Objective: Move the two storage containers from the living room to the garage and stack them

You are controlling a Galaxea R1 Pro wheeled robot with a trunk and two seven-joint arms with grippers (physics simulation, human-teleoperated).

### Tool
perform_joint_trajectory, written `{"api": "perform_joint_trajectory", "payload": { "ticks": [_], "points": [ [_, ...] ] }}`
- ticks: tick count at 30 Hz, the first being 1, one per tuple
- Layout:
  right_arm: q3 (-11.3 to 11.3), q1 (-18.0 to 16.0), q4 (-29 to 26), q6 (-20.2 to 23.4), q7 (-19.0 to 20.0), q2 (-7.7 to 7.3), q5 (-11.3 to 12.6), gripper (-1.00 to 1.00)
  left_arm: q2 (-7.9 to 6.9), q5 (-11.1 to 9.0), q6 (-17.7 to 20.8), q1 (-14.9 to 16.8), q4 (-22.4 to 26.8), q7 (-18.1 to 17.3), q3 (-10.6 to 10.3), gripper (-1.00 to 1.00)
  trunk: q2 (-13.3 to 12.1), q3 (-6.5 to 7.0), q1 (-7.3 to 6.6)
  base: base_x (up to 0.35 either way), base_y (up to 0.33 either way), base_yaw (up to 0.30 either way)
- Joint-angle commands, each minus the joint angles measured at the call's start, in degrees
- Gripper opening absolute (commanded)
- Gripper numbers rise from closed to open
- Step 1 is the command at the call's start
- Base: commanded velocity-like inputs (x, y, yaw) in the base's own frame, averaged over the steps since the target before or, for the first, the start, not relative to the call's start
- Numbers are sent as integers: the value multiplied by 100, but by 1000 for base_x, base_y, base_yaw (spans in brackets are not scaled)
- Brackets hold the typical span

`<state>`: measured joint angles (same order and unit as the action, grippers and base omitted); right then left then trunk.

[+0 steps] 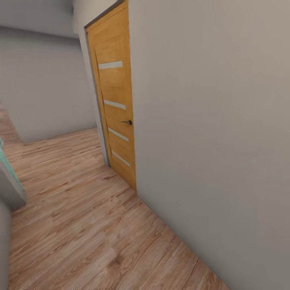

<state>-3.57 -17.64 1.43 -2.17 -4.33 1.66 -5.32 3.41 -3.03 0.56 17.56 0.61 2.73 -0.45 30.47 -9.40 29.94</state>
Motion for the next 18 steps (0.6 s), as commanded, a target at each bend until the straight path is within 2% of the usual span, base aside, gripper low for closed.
{"api": "perform_joint_trajectory", "payload": {
  "ticks": [1,18],
  "points": [
    [-38,-9,15,-24,-24,1,-57,100,2,-31,6,5,1,17,-7,100,9,-10,2,0,0,253],
    [-38,-9,15,-20,-24,1,-57,100,11,-31,6,4,1,17,-7,100,9,-10,2,0,0,253]
  ]
}}
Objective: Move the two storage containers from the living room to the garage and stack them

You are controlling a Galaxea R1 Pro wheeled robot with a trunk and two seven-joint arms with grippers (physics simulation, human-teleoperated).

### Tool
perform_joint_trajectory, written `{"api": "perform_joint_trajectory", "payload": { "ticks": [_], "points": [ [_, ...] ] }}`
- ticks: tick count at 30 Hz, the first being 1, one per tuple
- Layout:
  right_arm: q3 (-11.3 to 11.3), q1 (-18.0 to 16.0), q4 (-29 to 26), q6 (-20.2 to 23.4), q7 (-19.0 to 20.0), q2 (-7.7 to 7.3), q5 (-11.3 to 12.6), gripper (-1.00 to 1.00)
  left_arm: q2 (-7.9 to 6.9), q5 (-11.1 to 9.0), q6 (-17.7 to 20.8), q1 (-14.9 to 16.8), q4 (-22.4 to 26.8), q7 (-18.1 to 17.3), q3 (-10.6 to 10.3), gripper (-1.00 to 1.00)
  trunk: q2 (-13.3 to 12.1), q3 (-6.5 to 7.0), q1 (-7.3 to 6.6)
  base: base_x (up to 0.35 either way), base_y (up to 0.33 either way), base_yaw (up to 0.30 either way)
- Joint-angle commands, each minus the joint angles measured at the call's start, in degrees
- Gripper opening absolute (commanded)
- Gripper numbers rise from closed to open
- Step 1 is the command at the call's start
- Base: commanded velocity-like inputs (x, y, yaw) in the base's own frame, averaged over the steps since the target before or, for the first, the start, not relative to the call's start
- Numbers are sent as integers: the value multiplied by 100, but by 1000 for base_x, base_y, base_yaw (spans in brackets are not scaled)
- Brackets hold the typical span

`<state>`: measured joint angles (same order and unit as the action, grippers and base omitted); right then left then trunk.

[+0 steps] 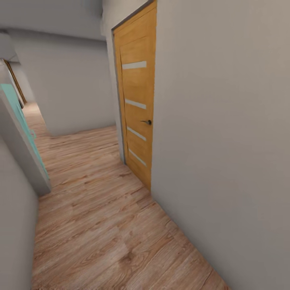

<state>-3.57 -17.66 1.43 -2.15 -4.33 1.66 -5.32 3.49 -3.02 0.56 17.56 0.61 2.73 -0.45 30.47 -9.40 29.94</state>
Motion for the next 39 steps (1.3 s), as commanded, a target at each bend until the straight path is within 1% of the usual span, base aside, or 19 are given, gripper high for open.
{"api": "perform_joint_trajectory", "payload": {
  "ticks": [1,33,39],
  "points": [
    [-38,-5,15,-22,-24,1,-57,100,2,-32,6,3,1,17,-7,100,9,-10,2,0,0,253],
    [-38,-7,15,-25,-24,0,-57,100,4,-35,8,2,1,25,-2,100,9,-10,2,0,0,253],
    [-39,-8,15,-23,-24,-8,-57,100,-7,-30,45,2,14,12,-5,100,9,-10,2,145,0,76]
  ]
}}
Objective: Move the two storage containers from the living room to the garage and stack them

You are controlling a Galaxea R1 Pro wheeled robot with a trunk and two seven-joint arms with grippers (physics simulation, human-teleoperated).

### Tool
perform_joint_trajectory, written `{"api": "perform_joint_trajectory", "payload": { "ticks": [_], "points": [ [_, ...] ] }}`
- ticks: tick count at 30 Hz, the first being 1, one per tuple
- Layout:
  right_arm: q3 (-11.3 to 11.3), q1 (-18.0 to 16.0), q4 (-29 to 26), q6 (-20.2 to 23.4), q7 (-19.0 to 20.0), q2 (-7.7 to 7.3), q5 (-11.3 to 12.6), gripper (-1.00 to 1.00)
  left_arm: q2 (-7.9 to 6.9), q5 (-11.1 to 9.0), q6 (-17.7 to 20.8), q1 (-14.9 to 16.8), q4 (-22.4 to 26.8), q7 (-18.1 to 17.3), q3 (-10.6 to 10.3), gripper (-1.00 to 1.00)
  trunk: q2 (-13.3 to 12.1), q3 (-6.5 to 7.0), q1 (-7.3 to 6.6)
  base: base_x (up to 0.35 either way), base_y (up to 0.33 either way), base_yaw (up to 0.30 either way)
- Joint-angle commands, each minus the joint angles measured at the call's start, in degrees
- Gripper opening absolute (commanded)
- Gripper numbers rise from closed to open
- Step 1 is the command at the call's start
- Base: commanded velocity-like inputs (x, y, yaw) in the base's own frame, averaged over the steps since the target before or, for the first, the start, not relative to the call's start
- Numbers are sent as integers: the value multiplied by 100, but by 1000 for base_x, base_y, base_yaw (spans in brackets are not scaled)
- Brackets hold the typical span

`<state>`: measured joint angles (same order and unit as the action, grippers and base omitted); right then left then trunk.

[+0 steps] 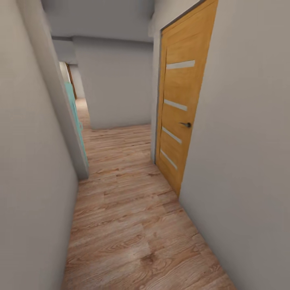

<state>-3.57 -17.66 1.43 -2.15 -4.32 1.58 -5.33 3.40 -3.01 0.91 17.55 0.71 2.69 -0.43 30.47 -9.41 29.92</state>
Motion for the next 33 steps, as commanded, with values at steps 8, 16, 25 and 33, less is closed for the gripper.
{"api": "perform_joint_trajectory", "payload": {
  "ticks": [8,16,25,33],
  "points": [
    [-38,-8,15,-22,-25,0,-56,100,-6,-31,15,4,7,12,-9,100,8,-9,5,323,0,4],
    [-38,-4,15,-22,-25,0,-53,100,-6,-32,15,6,3,12,-9,100,8,-9,5,338,0,0],
    [-38,-7,15,-25,-25,1,-56,100,-6,-33,15,4,4,12,-9,100,8,-9,5,338,0,31],
    [-38,-7,15,-31,-25,0,-58,100,-6,-33,15,3,5,12,-9,100,8,-9,5,338,0,231]
  ]
}}
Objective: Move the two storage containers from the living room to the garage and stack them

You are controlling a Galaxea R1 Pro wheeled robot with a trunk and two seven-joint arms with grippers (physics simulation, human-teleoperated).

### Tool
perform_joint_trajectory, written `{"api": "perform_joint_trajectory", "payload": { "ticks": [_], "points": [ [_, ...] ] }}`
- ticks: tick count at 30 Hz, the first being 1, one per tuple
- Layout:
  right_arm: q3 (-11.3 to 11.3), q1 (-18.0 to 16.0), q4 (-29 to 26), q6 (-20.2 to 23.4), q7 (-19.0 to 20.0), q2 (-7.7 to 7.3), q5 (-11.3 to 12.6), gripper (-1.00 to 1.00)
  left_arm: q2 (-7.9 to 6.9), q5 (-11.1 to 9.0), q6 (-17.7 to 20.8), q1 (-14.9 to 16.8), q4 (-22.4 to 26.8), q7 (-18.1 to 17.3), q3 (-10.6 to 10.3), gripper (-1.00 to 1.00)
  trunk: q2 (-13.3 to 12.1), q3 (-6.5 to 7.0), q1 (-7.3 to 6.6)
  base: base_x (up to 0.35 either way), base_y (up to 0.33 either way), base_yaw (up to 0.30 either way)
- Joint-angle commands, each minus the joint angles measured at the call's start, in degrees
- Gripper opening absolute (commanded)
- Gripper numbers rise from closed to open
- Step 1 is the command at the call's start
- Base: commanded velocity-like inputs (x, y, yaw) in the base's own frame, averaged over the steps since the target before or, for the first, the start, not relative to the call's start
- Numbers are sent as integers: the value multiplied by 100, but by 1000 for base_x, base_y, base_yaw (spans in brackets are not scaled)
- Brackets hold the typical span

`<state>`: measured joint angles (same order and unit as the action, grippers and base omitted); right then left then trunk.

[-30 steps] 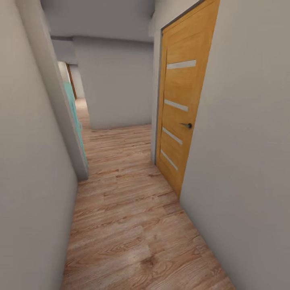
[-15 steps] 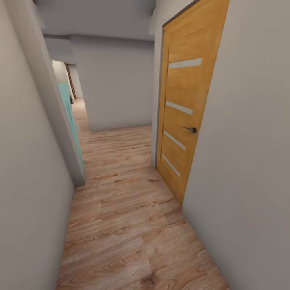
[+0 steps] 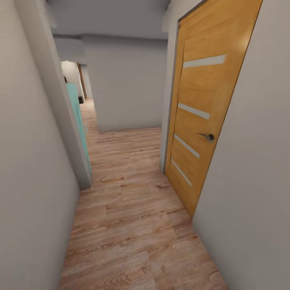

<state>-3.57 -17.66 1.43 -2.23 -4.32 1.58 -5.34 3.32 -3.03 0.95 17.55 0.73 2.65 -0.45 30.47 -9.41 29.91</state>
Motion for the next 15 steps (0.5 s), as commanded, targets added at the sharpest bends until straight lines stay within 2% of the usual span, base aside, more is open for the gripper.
{"api": "perform_joint_trajectory", "payload": {
  "ticks": [1,15],
  "points": [
    [-39,-8,15,-23,-25,1,-56,100,2,-31,10,3,4,16,-8,100,8,-9,5,338,0,193],
    [-39,-7,15,-15,-25,1,-53,100,9,-23,-10,3,6,16,-8,100,8,-9,5,338,0,23]
  ]
}}
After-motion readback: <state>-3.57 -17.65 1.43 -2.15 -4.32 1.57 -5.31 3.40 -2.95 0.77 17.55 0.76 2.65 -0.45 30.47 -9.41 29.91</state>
